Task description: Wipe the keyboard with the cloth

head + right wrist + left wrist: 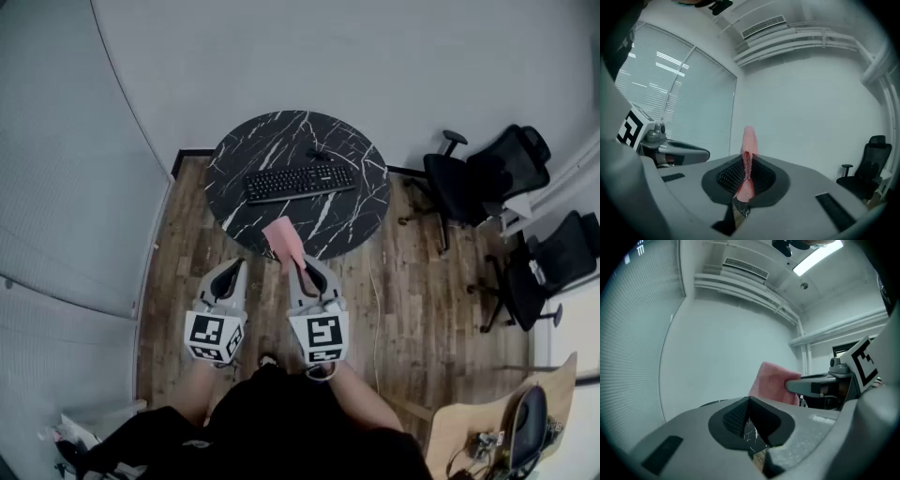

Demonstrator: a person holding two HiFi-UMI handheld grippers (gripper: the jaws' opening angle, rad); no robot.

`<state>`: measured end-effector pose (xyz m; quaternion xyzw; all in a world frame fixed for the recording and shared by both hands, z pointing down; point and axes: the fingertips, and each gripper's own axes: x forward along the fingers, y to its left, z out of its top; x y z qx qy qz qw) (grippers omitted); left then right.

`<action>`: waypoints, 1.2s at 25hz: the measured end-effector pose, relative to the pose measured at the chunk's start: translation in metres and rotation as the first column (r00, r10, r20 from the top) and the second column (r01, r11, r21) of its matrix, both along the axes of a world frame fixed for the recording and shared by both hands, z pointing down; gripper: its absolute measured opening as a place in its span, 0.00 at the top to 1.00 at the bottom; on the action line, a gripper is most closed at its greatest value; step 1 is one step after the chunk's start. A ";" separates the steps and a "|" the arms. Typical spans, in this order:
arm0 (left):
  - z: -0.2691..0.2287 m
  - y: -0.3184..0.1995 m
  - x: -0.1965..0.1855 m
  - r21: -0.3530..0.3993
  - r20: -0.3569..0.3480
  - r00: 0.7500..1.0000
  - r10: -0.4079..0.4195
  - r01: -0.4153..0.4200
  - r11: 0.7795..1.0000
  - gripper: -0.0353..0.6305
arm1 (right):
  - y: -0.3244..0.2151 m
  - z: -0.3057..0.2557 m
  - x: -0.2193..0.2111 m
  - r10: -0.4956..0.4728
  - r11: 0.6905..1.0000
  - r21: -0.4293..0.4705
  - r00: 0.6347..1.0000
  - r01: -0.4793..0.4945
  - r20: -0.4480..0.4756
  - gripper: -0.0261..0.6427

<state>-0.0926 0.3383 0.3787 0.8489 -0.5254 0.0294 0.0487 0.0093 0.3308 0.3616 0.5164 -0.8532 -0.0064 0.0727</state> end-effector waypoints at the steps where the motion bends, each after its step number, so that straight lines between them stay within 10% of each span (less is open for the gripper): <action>1: 0.003 -0.004 -0.001 -0.005 -0.001 1.000 0.003 -0.003 1.000 0.95 | -0.003 0.002 -0.003 -0.004 1.000 0.001 1.000 0.004 -0.006 0.95; 30: 0.096 -0.214 0.001 -0.281 0.117 0.985 -0.127 0.155 0.947 0.95 | -0.246 0.099 0.021 -0.222 0.947 -0.249 0.974 0.204 -0.047 0.95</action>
